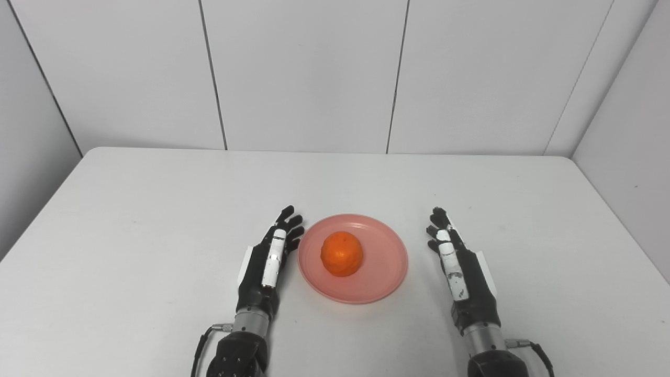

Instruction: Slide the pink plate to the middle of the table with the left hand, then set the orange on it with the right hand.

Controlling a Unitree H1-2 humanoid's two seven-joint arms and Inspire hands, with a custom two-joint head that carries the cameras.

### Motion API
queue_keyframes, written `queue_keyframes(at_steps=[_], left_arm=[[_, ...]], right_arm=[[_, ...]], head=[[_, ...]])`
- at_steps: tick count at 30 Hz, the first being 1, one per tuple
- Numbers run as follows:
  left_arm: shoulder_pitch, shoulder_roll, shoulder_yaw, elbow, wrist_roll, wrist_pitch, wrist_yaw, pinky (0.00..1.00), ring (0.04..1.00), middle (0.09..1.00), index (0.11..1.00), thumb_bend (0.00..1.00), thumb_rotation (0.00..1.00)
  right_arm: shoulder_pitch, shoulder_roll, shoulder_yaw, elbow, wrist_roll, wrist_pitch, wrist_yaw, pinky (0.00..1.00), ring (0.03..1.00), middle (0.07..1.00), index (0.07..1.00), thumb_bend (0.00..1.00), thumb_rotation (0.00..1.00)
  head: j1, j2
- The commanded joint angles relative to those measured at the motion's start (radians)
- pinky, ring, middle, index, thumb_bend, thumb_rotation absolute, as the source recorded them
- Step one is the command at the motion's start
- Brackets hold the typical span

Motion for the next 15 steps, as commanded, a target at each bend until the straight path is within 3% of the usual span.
queue_keyframes(at_steps=[1, 15], left_arm=[[-0.026, 0.002, 0.003, -0.002, 0.004, 0.001, 0.004, 0.86, 0.867, 0.880, 0.873, 0.37, 1.00], [-0.046, 0.007, 0.005, 0.029, 0.010, -0.010, 0.008, 0.85, 0.859, 0.874, 0.867, 0.36, 1.00]], right_arm=[[-0.021, 0.013, 0.000, -0.006, 0.012, -0.040, -0.010, 0.92, 0.922, 0.937, 0.921, 0.36, 1.00], [-0.028, 0.016, -0.001, 0.015, 0.031, -0.071, -0.016, 0.91, 0.912, 0.923, 0.912, 0.30, 1.00]], head=[[0.001, -0.001], [0.000, -0.002]])
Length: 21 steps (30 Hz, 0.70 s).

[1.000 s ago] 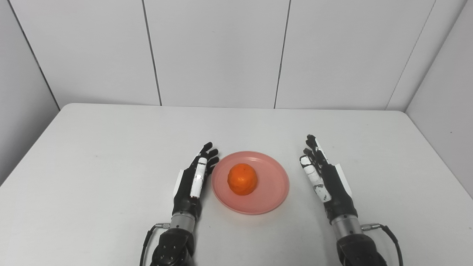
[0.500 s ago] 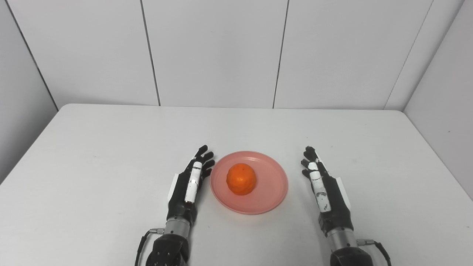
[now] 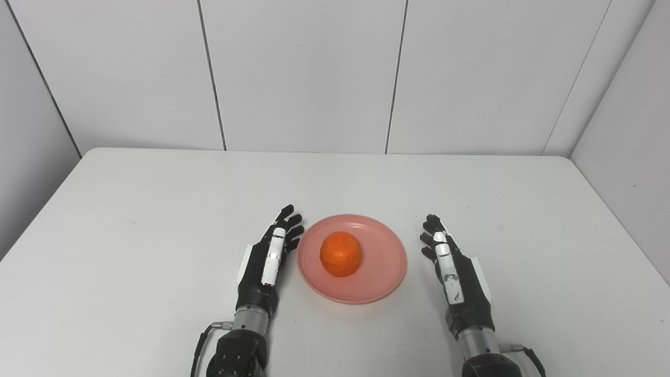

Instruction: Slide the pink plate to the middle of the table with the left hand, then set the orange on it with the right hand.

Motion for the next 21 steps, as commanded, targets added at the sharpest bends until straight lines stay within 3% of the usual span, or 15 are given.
queue_keyframes(at_steps=[1, 21], left_arm=[[-0.031, 0.004, 0.002, 0.009, 0.010, -0.001, 0.006, 0.85, 0.859, 0.873, 0.867, 0.36, 1.00], [-0.035, 0.001, -0.002, 0.019, 0.014, -0.005, 0.010, 0.86, 0.866, 0.877, 0.869, 0.34, 1.00]], right_arm=[[-0.030, 0.010, -0.001, -0.010, 0.010, -0.072, -0.009, 0.91, 0.912, 0.923, 0.912, 0.30, 1.00], [-0.028, 0.006, 0.000, -0.005, 0.010, -0.073, -0.012, 0.91, 0.905, 0.917, 0.910, 0.29, 1.00]], head=[[0.001, -0.001], [0.006, -0.004]])
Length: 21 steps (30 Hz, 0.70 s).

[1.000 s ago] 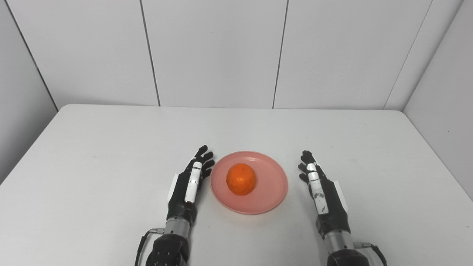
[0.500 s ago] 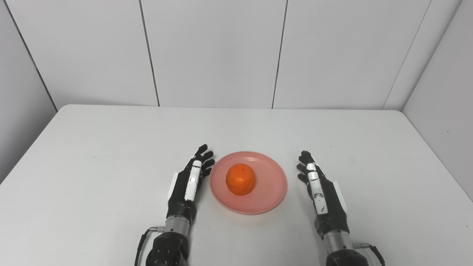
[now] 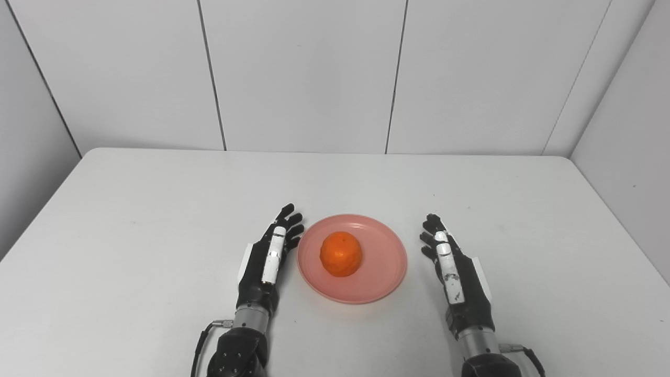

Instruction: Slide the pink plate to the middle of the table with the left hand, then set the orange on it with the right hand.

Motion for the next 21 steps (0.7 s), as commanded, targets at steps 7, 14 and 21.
queue_keyframes(at_steps=[7, 14, 21], left_arm=[[-0.027, -0.001, 0.000, 0.005, 0.015, 0.000, 0.011, 0.86, 0.864, 0.875, 0.866, 0.35, 1.00], [-0.029, 0.000, 0.000, 0.012, 0.015, -0.006, 0.012, 0.86, 0.866, 0.877, 0.869, 0.35, 1.00], [-0.029, 0.001, -0.001, 0.012, 0.018, -0.005, 0.013, 0.85, 0.864, 0.876, 0.868, 0.35, 1.00]], right_arm=[[-0.028, 0.006, 0.002, -0.011, 0.004, -0.064, -0.007, 0.91, 0.906, 0.920, 0.913, 0.28, 1.00], [-0.029, 0.005, 0.003, -0.009, 0.006, -0.064, -0.007, 0.91, 0.906, 0.918, 0.913, 0.28, 1.00], [-0.028, 0.008, 0.004, -0.013, 0.004, -0.058, -0.010, 0.92, 0.910, 0.921, 0.914, 0.28, 1.00]], head=[[0.002, -0.002], [0.002, -0.002], [0.000, -0.002]])
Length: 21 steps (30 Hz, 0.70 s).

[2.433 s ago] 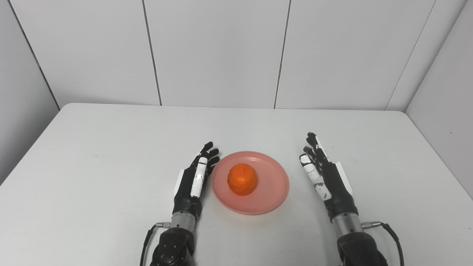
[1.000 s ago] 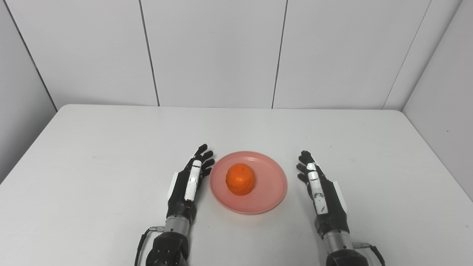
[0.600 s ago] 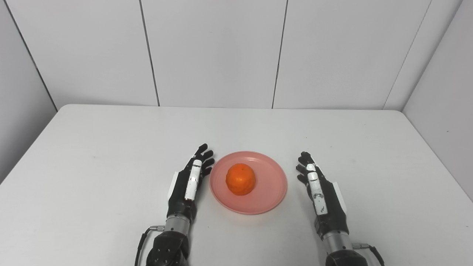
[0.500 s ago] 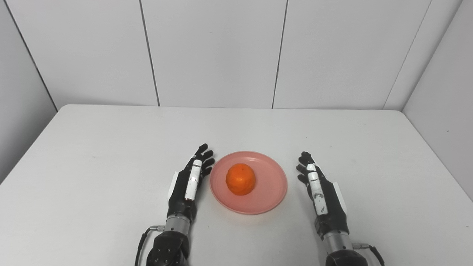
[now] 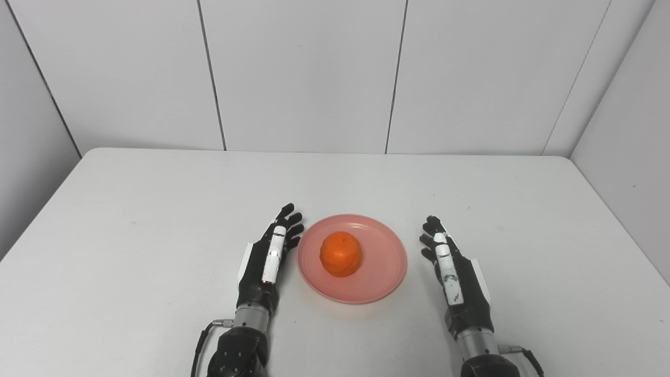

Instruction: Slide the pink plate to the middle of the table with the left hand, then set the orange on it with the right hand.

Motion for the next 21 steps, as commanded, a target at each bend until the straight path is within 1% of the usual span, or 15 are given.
queue_keyframes(at_steps=[1, 21], left_arm=[[-0.026, 0.002, -0.002, 0.009, 0.016, -0.004, 0.009, 0.85, 0.865, 0.877, 0.869, 0.35, 1.00], [-0.030, 0.003, 0.000, 0.019, 0.013, -0.012, 0.007, 0.86, 0.866, 0.880, 0.870, 0.36, 1.00]], right_arm=[[-0.028, 0.008, 0.003, -0.021, 0.001, -0.056, -0.006, 0.91, 0.908, 0.919, 0.913, 0.28, 1.00], [-0.031, 0.006, 0.005, -0.010, 0.002, -0.068, -0.009, 0.91, 0.907, 0.921, 0.913, 0.27, 1.00]], head=[[0.000, 0.000], [-0.001, -0.003]])
